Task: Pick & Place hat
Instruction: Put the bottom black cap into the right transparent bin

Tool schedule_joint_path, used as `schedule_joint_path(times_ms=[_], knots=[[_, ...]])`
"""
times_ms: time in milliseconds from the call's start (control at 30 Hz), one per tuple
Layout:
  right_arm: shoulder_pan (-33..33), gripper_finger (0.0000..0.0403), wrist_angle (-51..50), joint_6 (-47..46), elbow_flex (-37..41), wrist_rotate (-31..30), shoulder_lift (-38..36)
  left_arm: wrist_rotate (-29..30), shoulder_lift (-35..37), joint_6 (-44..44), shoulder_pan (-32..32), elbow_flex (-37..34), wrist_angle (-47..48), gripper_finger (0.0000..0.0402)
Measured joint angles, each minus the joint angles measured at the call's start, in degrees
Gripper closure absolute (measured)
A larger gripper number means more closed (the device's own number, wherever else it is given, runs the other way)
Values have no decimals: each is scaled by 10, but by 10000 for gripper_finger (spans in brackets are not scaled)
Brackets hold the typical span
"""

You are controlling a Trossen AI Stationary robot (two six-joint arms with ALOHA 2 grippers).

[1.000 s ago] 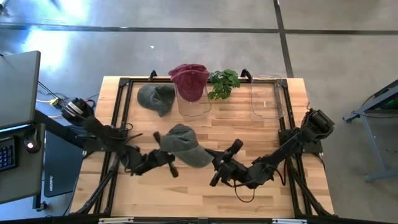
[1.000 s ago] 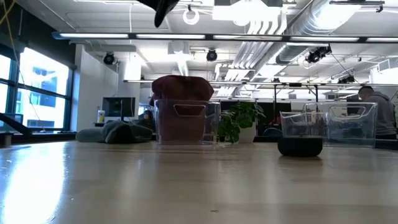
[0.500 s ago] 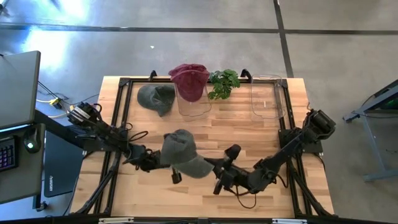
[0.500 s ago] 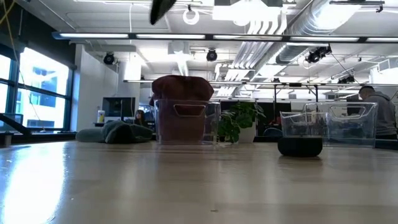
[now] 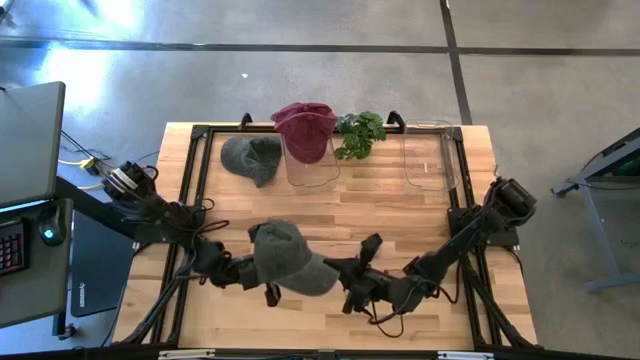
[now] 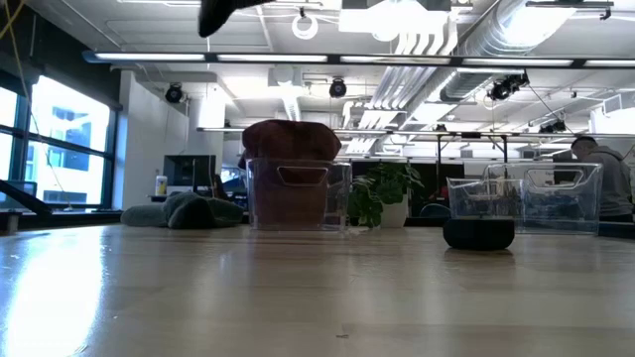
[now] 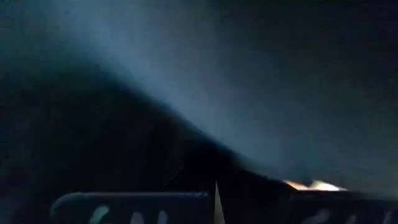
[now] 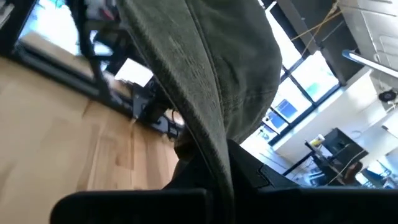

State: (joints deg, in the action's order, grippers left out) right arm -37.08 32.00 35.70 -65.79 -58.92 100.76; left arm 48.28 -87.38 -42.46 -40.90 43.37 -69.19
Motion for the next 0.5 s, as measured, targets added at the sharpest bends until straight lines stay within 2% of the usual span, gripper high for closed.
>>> schedule_joint_path(times_ms=[67, 167, 233, 400, 500], knots=[[-1, 395, -8, 5, 1, -3, 3, 48, 7, -11, -12, 2, 26, 401], [-8, 391, -8, 21, 2, -22, 3, 164, 8, -46, -36, 2, 43, 401], [-12, 394, -5, 33, 2, -33, 3, 214, 11, -70, -50, 2, 42, 401], [-16, 394, -2, 38, 2, -35, 3, 297, 10, -101, -81, 2, 64, 401], [-15, 390, 0, 34, 2, -23, 3, 309, 10, -100, -82, 2, 82, 401]])
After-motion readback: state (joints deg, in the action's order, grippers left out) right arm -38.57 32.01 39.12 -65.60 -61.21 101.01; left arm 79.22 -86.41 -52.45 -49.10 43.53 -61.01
